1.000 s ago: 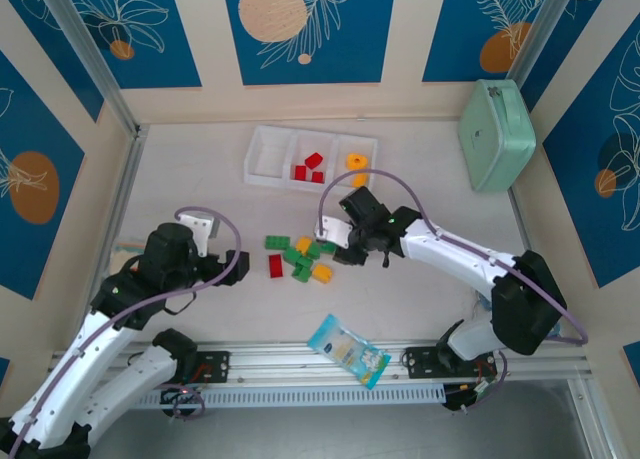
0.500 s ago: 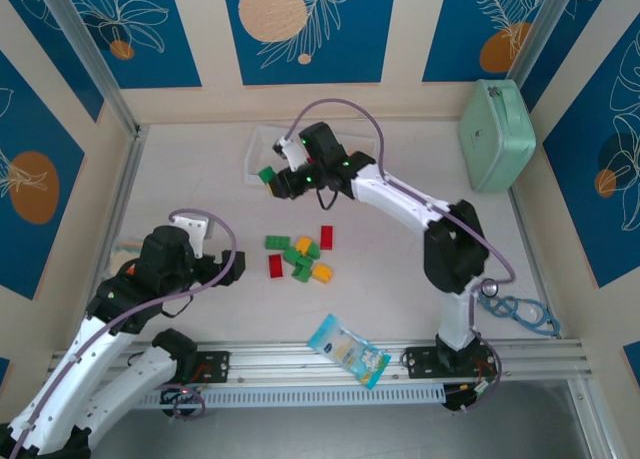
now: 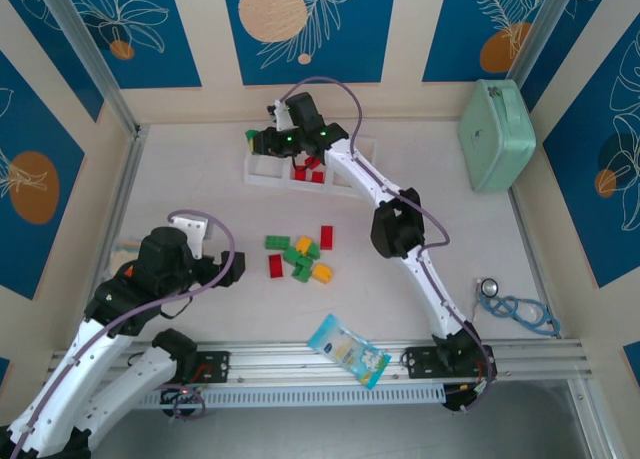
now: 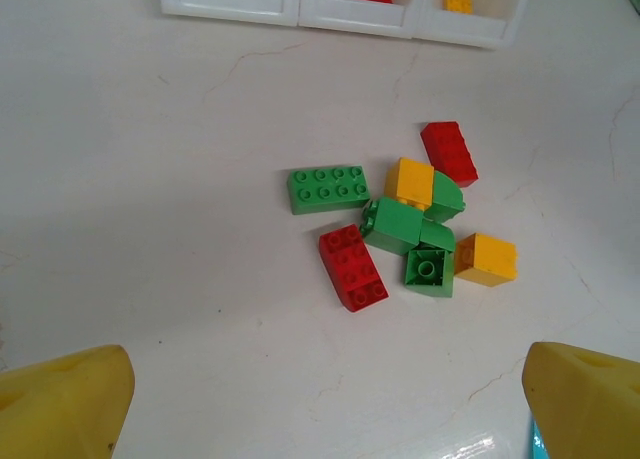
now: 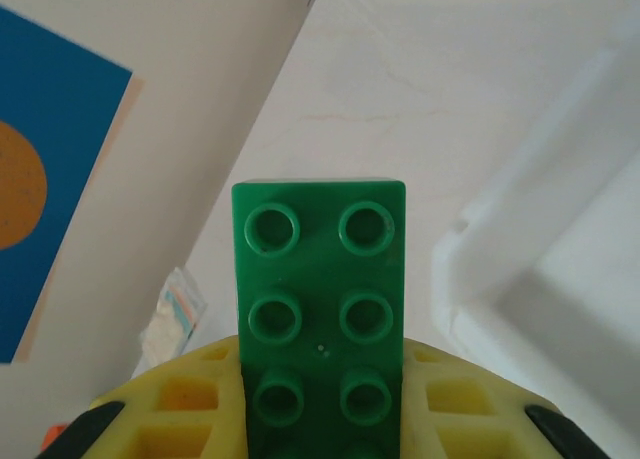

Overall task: Sort the legos into containers by color
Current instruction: Place the lego in the container, then move the lego to the center of the table.

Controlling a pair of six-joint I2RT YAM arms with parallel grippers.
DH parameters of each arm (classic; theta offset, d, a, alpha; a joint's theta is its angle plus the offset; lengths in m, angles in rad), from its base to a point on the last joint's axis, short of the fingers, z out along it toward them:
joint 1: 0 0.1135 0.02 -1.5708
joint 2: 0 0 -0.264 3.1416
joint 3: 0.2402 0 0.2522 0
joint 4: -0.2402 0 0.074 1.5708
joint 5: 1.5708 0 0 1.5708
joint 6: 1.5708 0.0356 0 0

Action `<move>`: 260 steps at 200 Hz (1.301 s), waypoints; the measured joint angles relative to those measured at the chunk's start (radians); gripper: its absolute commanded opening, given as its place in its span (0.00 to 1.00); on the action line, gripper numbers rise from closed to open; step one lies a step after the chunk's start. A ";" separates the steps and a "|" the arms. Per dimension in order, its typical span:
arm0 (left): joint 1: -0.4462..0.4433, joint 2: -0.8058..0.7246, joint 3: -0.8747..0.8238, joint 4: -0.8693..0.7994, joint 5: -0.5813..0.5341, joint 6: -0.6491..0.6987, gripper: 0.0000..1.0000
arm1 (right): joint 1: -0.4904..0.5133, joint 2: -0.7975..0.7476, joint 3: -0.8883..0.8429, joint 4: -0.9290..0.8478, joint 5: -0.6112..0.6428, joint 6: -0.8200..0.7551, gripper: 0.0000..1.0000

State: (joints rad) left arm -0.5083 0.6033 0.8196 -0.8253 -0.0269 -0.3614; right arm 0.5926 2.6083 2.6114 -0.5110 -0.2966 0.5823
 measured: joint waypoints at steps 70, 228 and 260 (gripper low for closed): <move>0.000 0.002 0.000 0.002 0.012 0.001 0.99 | -0.062 0.046 0.018 -0.025 -0.048 0.107 0.64; 0.000 0.183 -0.056 0.053 0.065 -0.092 0.99 | -0.064 -0.721 -0.672 -0.184 0.099 -0.227 0.95; -0.007 0.312 -0.098 0.117 0.120 -0.128 0.99 | -0.060 -1.004 -1.026 -0.137 0.222 -0.380 0.95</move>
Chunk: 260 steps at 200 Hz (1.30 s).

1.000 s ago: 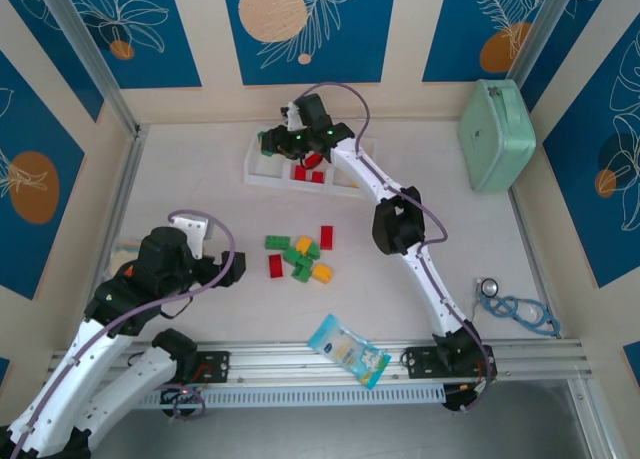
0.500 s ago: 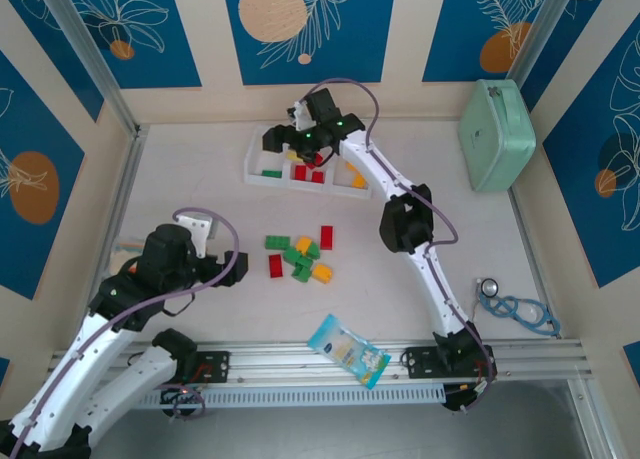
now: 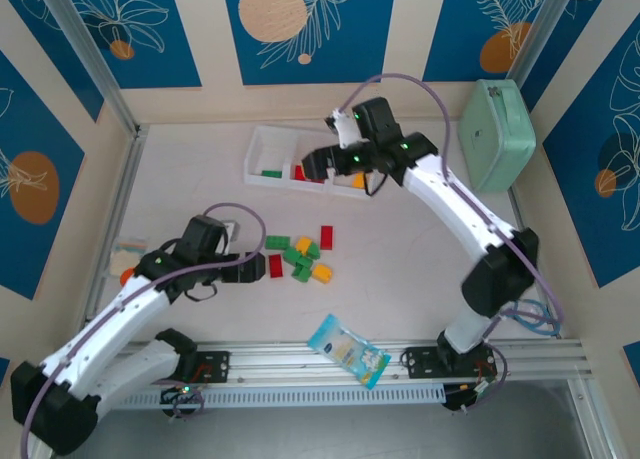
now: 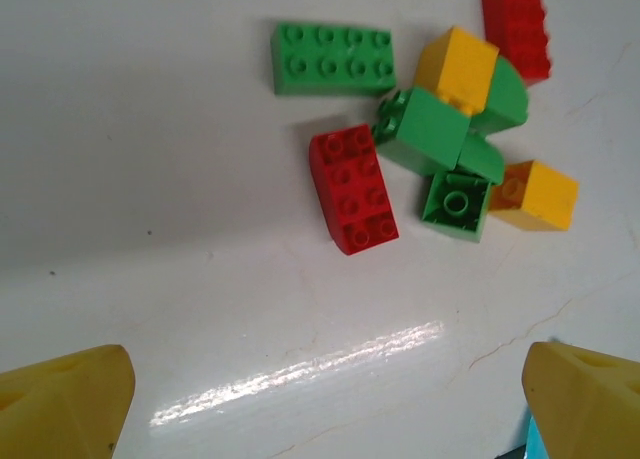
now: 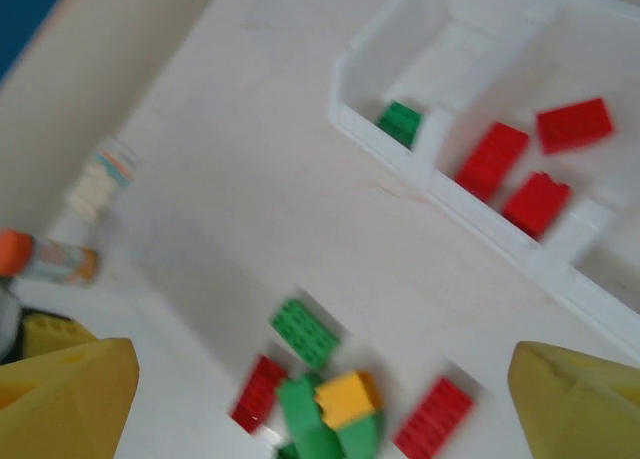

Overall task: Sort the legos into containers by color
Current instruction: Move the lego to the center of the table.

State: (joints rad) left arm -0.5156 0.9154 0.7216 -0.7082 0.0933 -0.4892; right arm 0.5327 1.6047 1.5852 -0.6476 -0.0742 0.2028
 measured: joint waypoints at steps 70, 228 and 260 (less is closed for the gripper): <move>-0.011 0.240 0.268 0.013 0.099 0.563 0.99 | -0.014 -0.692 -0.708 0.129 0.209 -0.132 0.97; 0.006 0.802 0.488 0.019 0.118 1.457 0.63 | -0.079 -1.072 -0.888 0.136 0.264 0.046 0.97; 0.007 0.863 0.517 0.017 0.096 1.467 0.58 | -0.097 -1.070 -0.888 0.139 0.244 0.057 0.97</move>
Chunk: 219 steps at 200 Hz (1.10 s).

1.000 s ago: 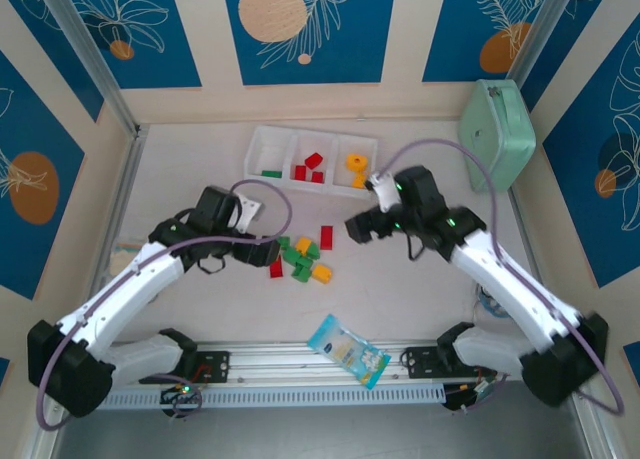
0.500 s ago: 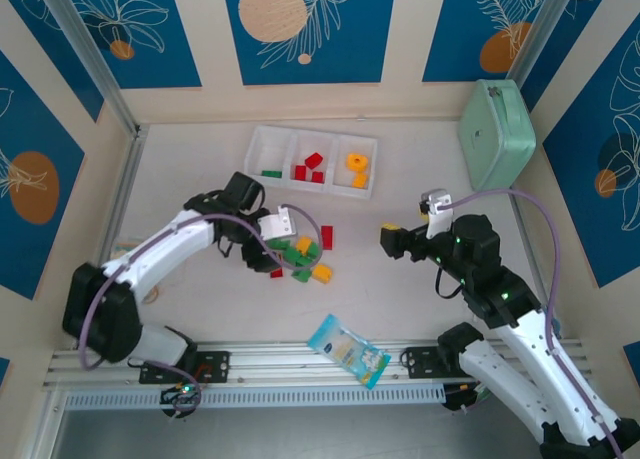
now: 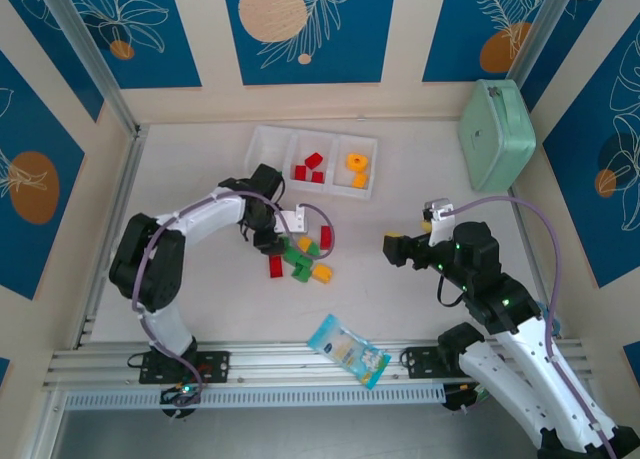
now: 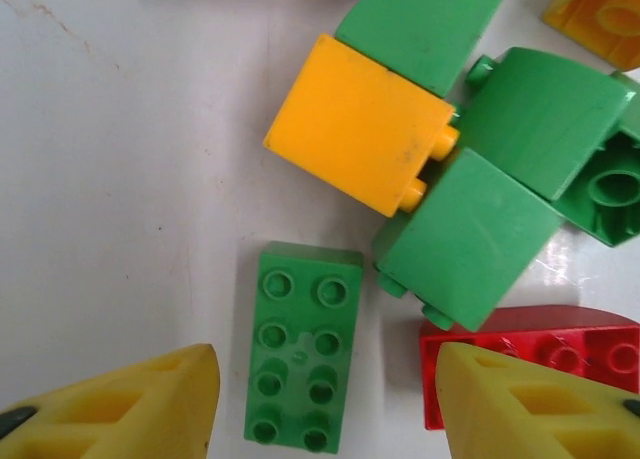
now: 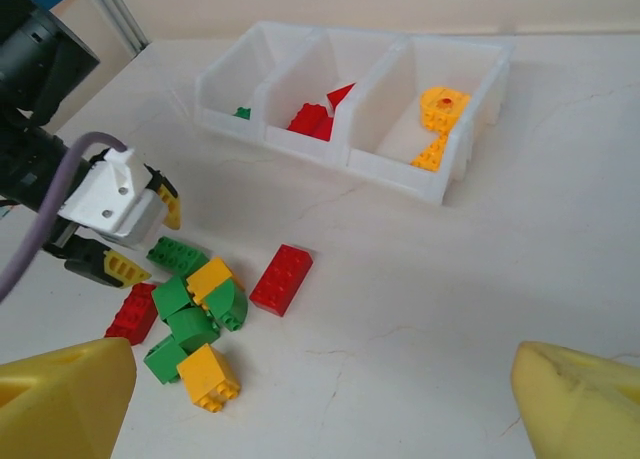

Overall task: Sort the legos into containers by color
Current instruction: Move the lego to the center of the table.

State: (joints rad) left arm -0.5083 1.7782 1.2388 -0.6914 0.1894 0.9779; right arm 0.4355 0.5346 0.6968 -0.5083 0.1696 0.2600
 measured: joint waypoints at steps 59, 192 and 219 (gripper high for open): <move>0.000 0.072 0.043 0.025 -0.072 -0.003 0.50 | -0.026 0.006 0.000 0.026 -0.050 0.008 0.97; 0.002 0.082 0.037 0.056 -0.103 -0.025 0.64 | -0.031 0.006 -0.003 0.022 -0.065 0.015 0.97; 0.007 0.086 0.041 0.053 -0.106 -0.061 0.63 | -0.031 0.006 -0.003 0.021 -0.065 0.015 0.97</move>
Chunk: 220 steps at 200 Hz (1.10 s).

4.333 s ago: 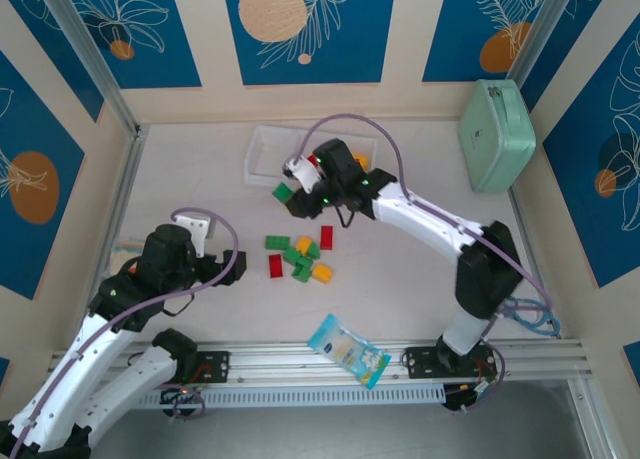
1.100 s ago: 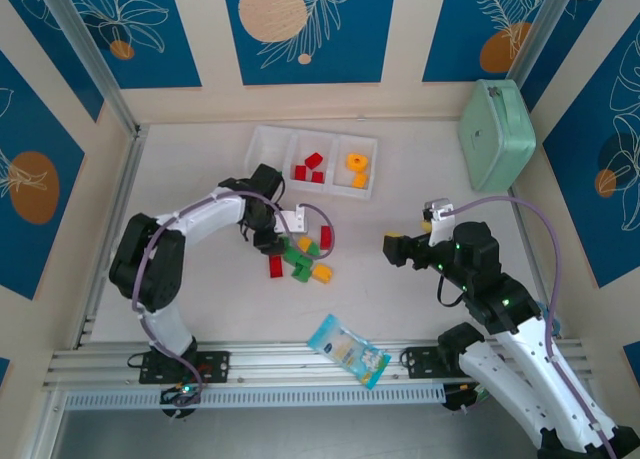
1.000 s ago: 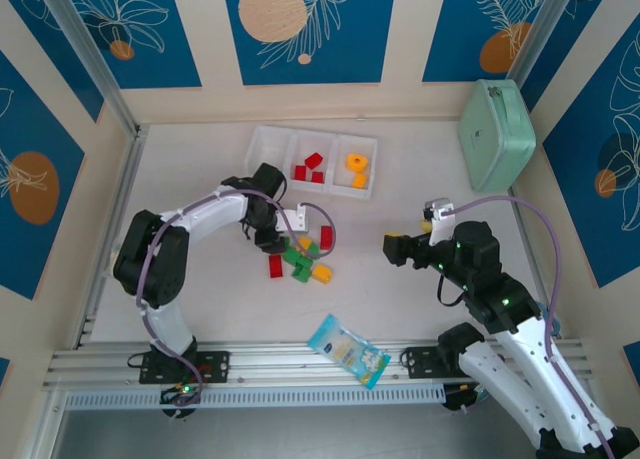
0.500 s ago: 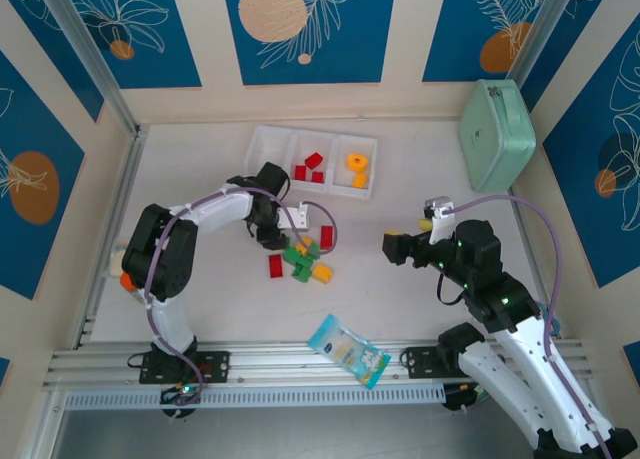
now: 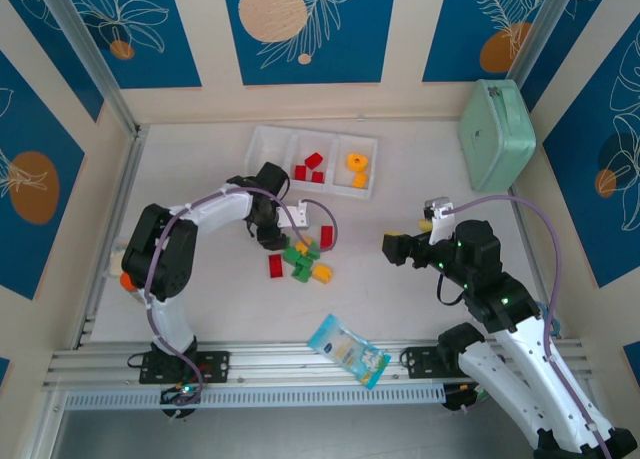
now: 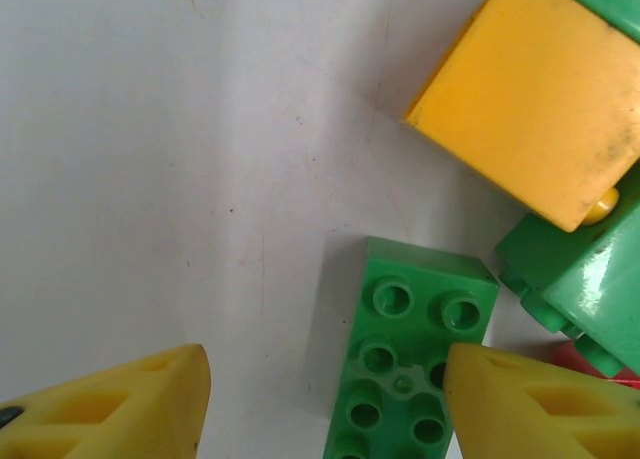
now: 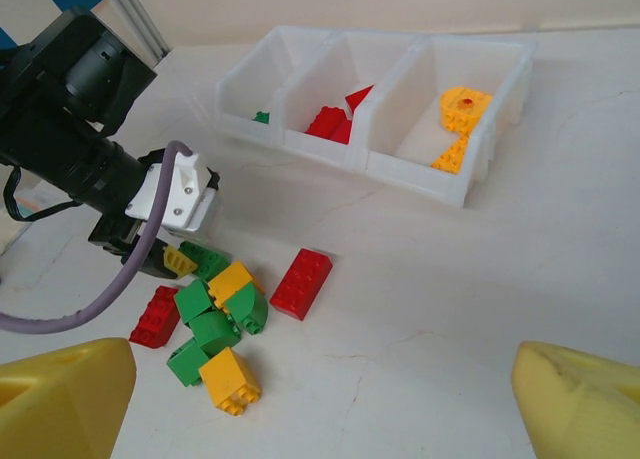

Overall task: Sort the legos into containers by color
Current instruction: Move the lego to the center of the table, then pick up the lego from the center of the table.

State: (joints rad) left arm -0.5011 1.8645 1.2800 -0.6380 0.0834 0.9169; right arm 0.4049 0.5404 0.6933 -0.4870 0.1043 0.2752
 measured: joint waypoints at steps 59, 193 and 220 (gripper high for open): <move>0.043 0.029 0.043 0.007 -0.057 -0.085 0.62 | -0.001 0.000 0.000 0.000 0.000 0.004 0.97; 0.089 -0.035 0.043 -0.024 -0.032 -0.157 0.77 | -0.002 -0.010 0.000 0.000 -0.001 0.007 0.97; 0.089 -0.029 0.040 -0.032 -0.032 -0.156 0.76 | -0.002 -0.013 0.000 0.000 -0.004 0.007 0.97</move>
State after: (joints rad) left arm -0.4126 1.8351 1.3201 -0.6704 0.0509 0.7609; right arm 0.4034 0.5270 0.6933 -0.4873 0.1005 0.2821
